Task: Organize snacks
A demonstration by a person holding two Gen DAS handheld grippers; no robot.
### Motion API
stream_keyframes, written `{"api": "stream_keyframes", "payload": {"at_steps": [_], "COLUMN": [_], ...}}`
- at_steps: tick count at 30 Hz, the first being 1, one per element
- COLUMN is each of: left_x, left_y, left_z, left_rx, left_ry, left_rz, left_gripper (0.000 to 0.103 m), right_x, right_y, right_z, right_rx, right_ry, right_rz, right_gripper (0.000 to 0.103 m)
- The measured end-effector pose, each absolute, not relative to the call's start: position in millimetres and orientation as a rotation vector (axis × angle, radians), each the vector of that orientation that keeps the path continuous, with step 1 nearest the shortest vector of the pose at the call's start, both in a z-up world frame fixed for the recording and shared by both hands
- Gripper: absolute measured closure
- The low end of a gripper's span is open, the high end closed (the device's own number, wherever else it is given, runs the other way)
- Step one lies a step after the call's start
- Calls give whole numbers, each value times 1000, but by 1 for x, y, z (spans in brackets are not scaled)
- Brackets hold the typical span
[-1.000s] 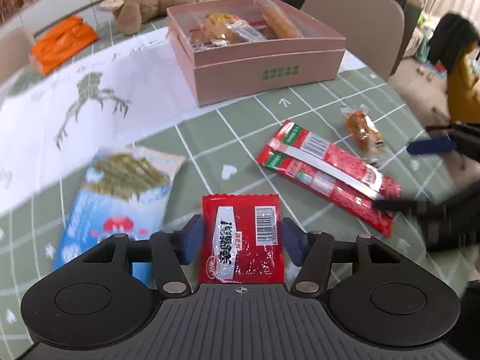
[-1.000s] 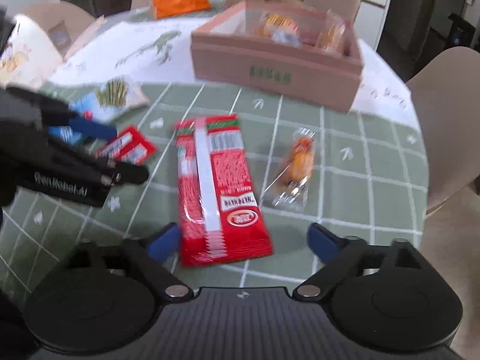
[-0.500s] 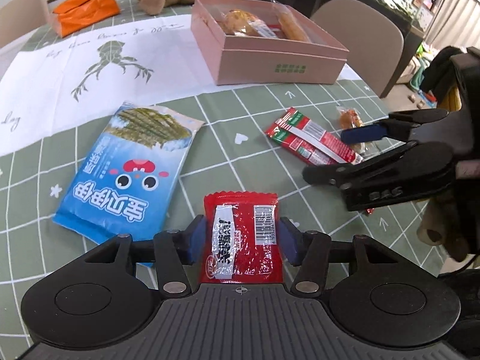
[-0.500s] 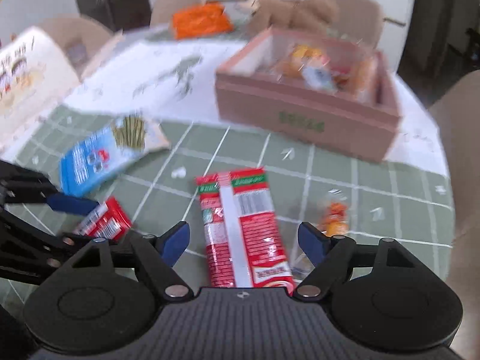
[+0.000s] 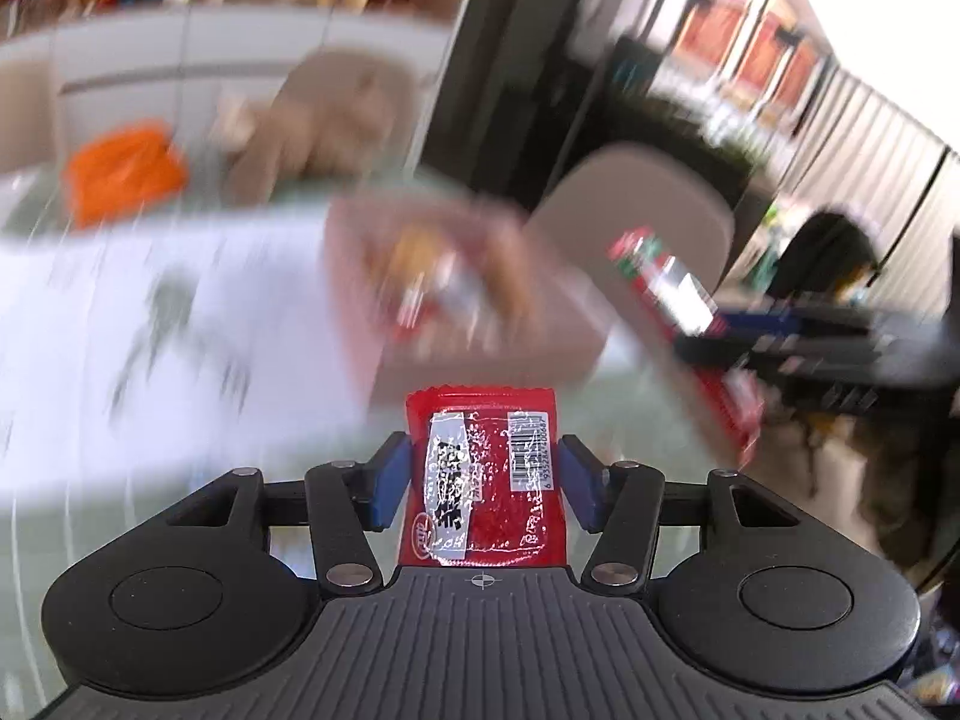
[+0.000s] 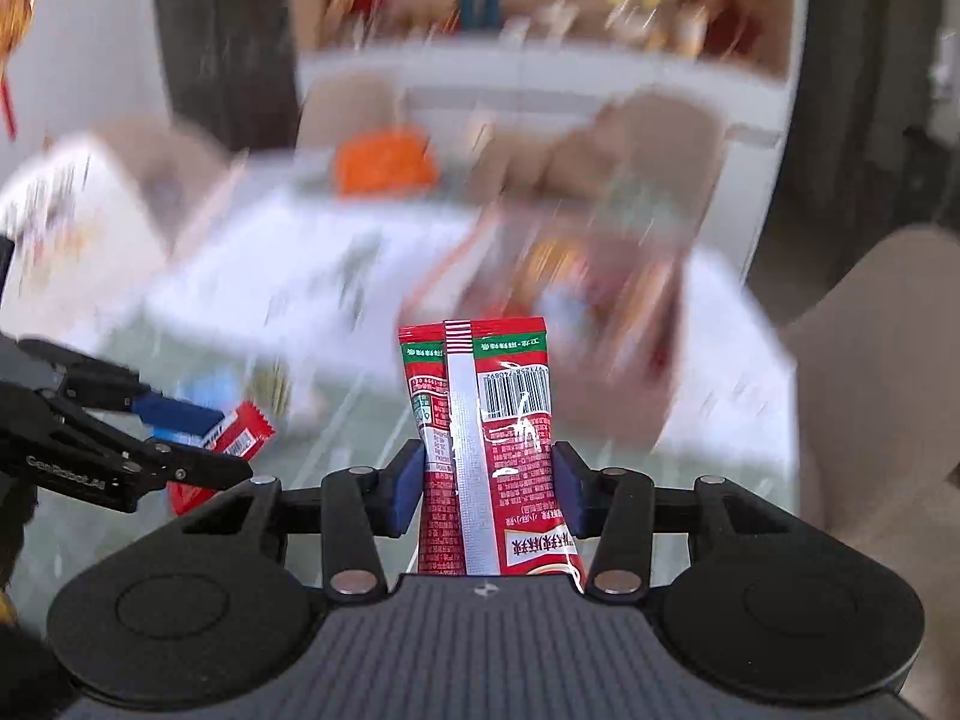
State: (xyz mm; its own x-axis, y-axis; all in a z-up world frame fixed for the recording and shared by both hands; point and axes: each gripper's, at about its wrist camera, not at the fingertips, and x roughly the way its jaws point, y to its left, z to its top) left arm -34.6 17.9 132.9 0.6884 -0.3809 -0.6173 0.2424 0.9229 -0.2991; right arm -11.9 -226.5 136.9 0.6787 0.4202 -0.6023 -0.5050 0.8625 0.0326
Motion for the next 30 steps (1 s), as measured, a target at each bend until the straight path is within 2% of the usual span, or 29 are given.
{"api": "stream_keyframes", "payload": {"at_steps": [4, 5, 6, 10, 16, 25, 26, 27, 28, 29, 30], "left_x": [54, 77, 98, 131, 103, -33, -44, -53, -61, -67, -71], "left_y": [29, 30, 28, 23, 61, 145, 149, 150, 151, 149, 146], "left_z": [163, 161, 158, 136, 107, 64, 58, 52, 48, 44, 43], "left_rx": [-447, -480, -474, -382, -437, -379, -394, -407, -414, -415, -414], "left_ry": [635, 663, 709, 811, 821, 941, 959, 973, 981, 987, 989], "left_rz": [-434, -425, -404, -374, -349, -116, -109, -110, -113, -113, -110], "left_gripper": [38, 38, 39, 43, 43, 43, 43, 43, 43, 43, 43], "right_x": [46, 63, 84, 115, 81, 26, 23, 21, 17, 16, 11], "right_y": [-224, -222, -217, -215, -217, -204, -200, -196, -190, -181, -172], "right_z": [164, 165, 163, 146, 109, 46, 40, 37, 32, 28, 27], "right_rx": [-35, 0, 21, 10, -75, -156, -153, -151, -155, -159, -174], "right_ry": [540, 527, 550, 642, 750, 930, 945, 965, 987, 1012, 1016], "right_rz": [456, 455, 448, 410, 422, 414, 422, 440, 457, 484, 511], "right_gripper": [56, 48, 34, 32, 32, 32, 36, 50, 58, 72, 75]}}
